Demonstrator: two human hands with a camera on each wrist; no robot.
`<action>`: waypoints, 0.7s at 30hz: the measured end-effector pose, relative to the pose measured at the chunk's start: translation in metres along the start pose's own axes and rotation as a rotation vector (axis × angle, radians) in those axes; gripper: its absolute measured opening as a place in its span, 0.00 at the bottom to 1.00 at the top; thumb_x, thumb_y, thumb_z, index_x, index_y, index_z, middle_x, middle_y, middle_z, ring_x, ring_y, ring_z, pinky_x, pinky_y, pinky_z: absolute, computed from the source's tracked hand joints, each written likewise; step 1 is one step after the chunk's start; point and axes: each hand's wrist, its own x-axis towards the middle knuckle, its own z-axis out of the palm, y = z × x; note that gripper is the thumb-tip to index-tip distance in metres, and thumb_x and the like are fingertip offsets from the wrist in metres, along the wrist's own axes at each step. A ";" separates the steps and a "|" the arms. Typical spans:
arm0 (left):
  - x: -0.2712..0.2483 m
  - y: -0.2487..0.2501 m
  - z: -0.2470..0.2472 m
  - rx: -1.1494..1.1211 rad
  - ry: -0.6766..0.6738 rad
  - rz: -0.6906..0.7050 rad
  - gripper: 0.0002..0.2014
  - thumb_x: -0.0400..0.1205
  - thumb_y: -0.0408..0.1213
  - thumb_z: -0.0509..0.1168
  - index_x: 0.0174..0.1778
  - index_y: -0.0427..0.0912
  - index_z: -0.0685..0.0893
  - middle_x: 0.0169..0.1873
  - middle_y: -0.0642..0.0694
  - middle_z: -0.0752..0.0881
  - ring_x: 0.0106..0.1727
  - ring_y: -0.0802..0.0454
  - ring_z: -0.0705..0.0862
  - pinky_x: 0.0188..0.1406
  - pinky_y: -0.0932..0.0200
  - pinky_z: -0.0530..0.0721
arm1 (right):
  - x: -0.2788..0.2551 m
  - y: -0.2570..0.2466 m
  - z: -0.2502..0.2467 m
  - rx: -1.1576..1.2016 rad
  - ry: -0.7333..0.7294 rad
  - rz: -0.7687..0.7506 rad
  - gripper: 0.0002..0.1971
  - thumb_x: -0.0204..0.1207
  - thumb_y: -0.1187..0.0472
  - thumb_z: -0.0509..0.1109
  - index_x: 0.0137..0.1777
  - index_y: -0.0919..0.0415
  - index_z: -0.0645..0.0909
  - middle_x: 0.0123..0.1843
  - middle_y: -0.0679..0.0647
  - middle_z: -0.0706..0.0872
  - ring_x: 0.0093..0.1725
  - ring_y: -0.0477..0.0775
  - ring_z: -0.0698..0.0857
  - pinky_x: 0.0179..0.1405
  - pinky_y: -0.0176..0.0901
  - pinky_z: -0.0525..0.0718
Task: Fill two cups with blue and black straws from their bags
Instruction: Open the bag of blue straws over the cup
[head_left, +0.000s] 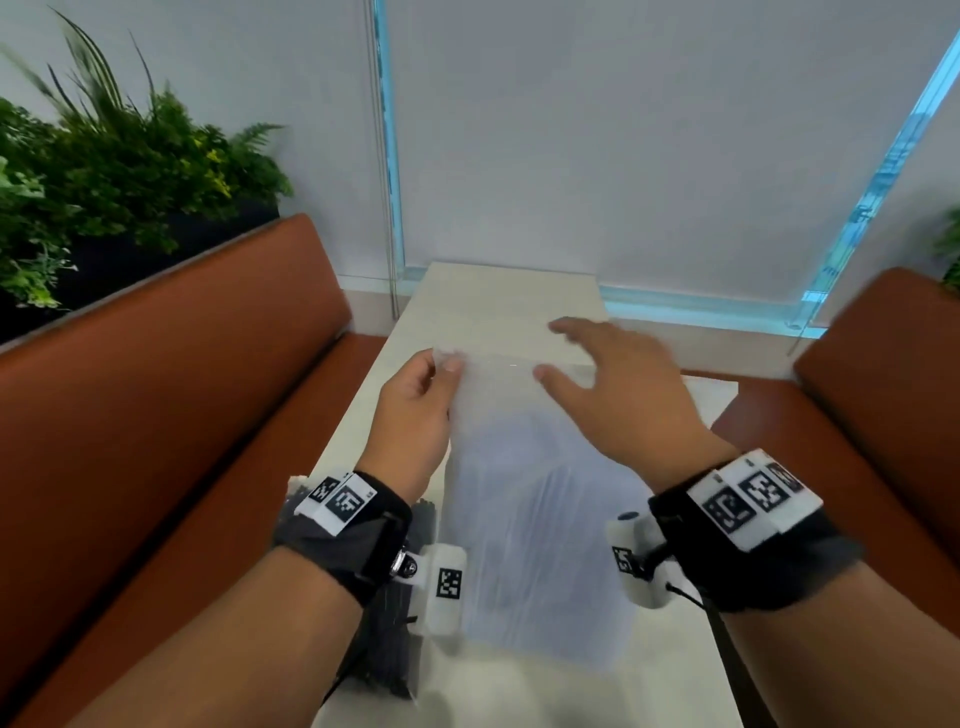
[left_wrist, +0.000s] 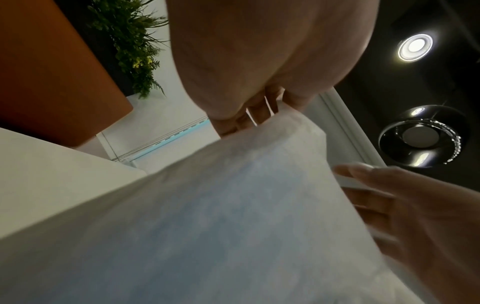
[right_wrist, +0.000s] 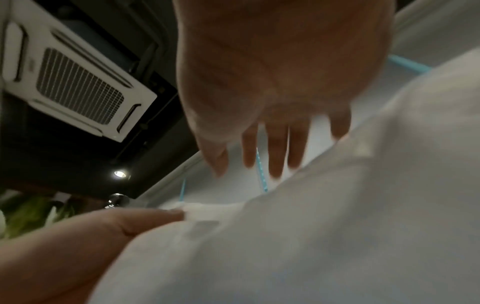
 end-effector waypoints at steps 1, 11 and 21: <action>0.001 0.001 -0.001 0.001 -0.001 -0.002 0.10 0.89 0.41 0.64 0.47 0.47 0.89 0.47 0.44 0.90 0.48 0.50 0.85 0.54 0.41 0.84 | 0.005 -0.007 0.005 0.029 -0.127 -0.003 0.21 0.81 0.35 0.62 0.71 0.39 0.78 0.63 0.43 0.86 0.63 0.49 0.84 0.67 0.54 0.76; 0.006 0.012 -0.010 0.006 0.106 0.019 0.06 0.88 0.39 0.67 0.51 0.52 0.89 0.44 0.53 0.92 0.44 0.57 0.89 0.41 0.58 0.88 | 0.026 -0.038 0.019 0.043 -0.150 -0.054 0.14 0.85 0.55 0.61 0.64 0.42 0.83 0.50 0.43 0.74 0.56 0.52 0.81 0.57 0.53 0.79; -0.002 0.028 -0.005 0.020 -0.001 0.019 0.08 0.85 0.35 0.70 0.44 0.51 0.92 0.46 0.46 0.93 0.49 0.47 0.92 0.45 0.55 0.90 | 0.027 -0.057 0.010 0.156 -0.165 -0.085 0.09 0.85 0.46 0.63 0.55 0.42 0.85 0.50 0.41 0.86 0.51 0.48 0.83 0.52 0.53 0.83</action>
